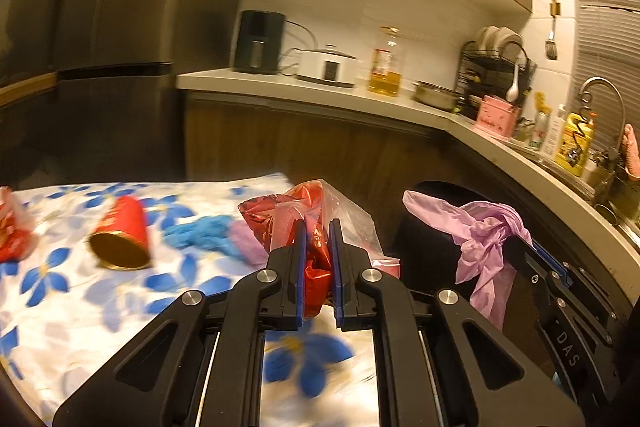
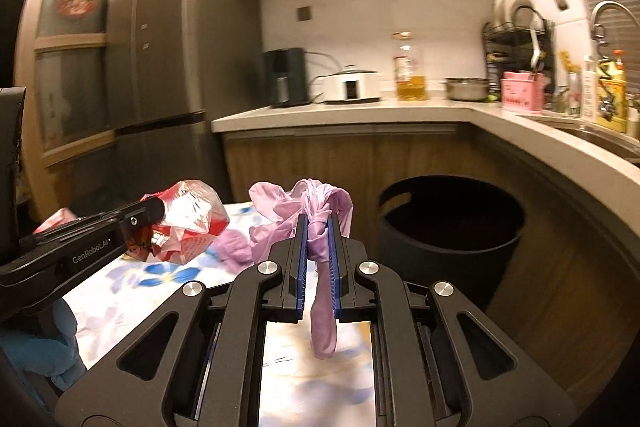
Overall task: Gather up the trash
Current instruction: 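Carry the pink glove and red wrapper over the black bin and release both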
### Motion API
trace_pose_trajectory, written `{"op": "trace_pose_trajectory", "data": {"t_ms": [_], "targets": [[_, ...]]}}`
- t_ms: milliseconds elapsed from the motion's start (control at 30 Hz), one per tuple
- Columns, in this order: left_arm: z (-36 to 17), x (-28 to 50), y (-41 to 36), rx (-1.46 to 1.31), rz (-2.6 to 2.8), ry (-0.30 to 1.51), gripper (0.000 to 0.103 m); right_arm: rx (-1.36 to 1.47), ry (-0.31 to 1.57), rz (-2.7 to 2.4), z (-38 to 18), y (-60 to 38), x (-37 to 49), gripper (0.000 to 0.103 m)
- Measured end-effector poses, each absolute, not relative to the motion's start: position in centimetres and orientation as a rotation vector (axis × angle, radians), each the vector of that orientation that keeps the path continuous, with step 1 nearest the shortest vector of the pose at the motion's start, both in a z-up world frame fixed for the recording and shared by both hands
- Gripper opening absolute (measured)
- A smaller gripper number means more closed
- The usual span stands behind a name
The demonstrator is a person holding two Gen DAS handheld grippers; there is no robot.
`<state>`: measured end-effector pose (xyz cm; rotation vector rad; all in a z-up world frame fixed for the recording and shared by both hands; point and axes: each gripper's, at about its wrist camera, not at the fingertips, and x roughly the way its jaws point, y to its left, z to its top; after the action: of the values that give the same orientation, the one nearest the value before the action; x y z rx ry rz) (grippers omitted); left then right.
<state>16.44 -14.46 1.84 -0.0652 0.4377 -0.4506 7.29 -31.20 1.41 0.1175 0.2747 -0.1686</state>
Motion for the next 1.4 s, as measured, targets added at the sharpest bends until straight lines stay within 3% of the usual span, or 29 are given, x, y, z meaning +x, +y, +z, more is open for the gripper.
{"op": "trace_pose_trajectory", "data": {"t_ms": [767, 1400], "targets": [[3.5, 20.7, -29.7, -0.003, -0.666, 0.418, 0.01, 0.154, 0.23, -0.402, 2.2, -44.3, 9.5, 0.009], [2.0, 22.4, -33.8, 0.009, -0.707, 0.436, 0.011, 0.162, 0.245, -0.411, 0.9, -46.5, 11.4, 0.01]]}}
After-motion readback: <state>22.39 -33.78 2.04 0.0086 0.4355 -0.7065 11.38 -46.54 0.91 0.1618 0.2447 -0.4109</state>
